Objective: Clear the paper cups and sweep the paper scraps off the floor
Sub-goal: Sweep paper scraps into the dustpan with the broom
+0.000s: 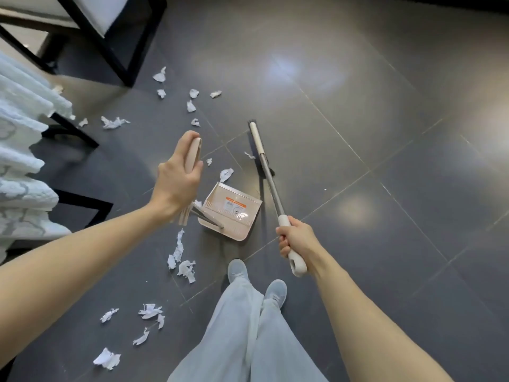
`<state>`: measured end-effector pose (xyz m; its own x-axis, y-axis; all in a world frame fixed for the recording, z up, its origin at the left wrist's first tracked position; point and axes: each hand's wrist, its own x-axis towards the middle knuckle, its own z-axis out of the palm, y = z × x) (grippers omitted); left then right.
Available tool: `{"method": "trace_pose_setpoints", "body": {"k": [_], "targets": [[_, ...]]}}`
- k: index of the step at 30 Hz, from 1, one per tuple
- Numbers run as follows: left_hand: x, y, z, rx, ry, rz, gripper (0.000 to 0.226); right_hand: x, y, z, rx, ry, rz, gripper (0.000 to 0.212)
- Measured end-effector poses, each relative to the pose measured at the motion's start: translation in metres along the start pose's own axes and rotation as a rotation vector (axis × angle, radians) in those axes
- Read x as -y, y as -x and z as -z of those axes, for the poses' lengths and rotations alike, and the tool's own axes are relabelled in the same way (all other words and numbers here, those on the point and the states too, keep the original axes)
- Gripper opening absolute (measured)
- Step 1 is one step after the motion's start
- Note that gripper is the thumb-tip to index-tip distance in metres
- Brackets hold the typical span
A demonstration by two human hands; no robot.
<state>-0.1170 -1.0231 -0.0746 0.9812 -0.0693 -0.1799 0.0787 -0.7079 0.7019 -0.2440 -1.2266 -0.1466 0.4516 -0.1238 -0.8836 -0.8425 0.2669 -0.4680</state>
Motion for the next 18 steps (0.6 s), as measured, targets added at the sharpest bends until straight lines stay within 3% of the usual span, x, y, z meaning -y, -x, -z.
{"method": "trace_pose_setpoints", "body": {"k": [10, 18], "targets": [[0.02, -0.012, 0.045, -0.101, 0.083, 0.154, 0.043, 0.058, -0.01, -0.017, -0.033, 0.357, 0.161, 0.027], [-0.014, -0.025, 0.018, -0.026, 0.091, 0.067, 0.047, 0.047, -0.011, 0.055, -0.224, 0.513, 0.163, 0.039]]}}
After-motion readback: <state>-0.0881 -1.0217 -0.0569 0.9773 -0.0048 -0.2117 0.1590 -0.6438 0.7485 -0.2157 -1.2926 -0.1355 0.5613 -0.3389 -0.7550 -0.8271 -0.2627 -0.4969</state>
